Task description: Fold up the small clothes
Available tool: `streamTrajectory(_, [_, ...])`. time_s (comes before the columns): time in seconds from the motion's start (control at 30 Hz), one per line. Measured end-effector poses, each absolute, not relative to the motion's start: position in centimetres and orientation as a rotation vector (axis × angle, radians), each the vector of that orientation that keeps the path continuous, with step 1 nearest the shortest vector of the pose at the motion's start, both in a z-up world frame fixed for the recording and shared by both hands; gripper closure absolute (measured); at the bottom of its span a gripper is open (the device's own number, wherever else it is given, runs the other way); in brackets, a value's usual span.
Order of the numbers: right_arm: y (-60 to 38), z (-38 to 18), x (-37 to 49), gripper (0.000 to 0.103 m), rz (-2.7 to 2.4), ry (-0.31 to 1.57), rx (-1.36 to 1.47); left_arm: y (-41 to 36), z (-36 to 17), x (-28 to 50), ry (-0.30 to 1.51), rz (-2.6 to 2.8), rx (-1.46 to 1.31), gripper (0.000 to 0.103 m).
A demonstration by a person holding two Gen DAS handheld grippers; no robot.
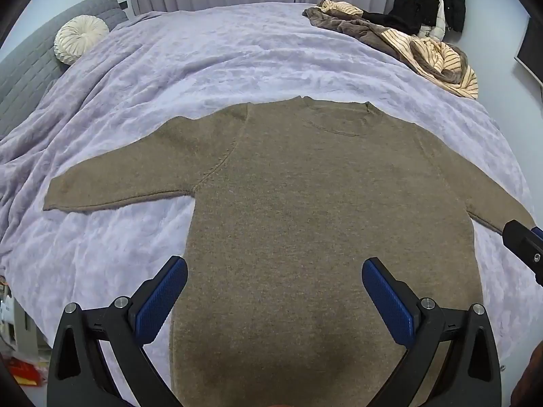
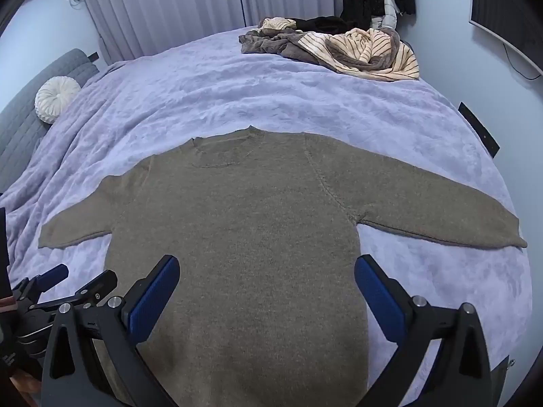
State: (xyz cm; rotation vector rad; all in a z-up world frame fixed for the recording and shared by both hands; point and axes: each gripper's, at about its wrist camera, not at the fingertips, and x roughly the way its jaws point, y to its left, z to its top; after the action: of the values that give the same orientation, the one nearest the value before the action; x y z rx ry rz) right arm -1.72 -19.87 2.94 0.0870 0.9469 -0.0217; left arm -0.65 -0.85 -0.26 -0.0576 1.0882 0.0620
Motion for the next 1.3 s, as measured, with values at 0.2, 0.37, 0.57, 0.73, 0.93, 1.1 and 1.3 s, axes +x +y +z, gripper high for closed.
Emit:
streamTrajectory(0.2, [-20.2,3.1,-1.6,0.000,-0.018,0.945,0.078,-0.2,-0.3,-1.0,1.067,0.067,-0.088,0.000])
streamTrajectory(0.37, [-20.6,3.3,-1.6,0.000,-0.019,0.951,0.076,-0.6,-0.3,-1.5,1.049,0.056,-0.052,0.000])
streamTrajectory(0.57, [-20.3,3.0,-1.9,0.000,-0.025,0.957,0.069,-0.7,-0.2,-1.7,1.047,0.055,-0.041,0.000])
streamTrajectory(0.73, [-20.4,2.6,-1.9,0.000,-0.031,0.961,0.071,-0.7,-0.4,-1.8,1.053,0.050,-0.048,0.000])
streamTrajectory(0.93, [-20.5,2.4,-1.8,0.000,-0.034,0.967,0.076,-1.2,-0.4,-1.9,1.048,0.044,-0.016,0.000])
streamTrajectory(1.1, [-20.6,2.3,-1.8,0.000,-0.031,0.966,0.076,-1.3,-0.3,-1.9,1.049,0.039,-0.023,0.000])
streamTrajectory(1.3, [-20.7,2.2,-1.4,0.000,-0.035,0.979,0.084,-1.3,-0.3,-1.9,1.053,0.039,-0.025,0.000])
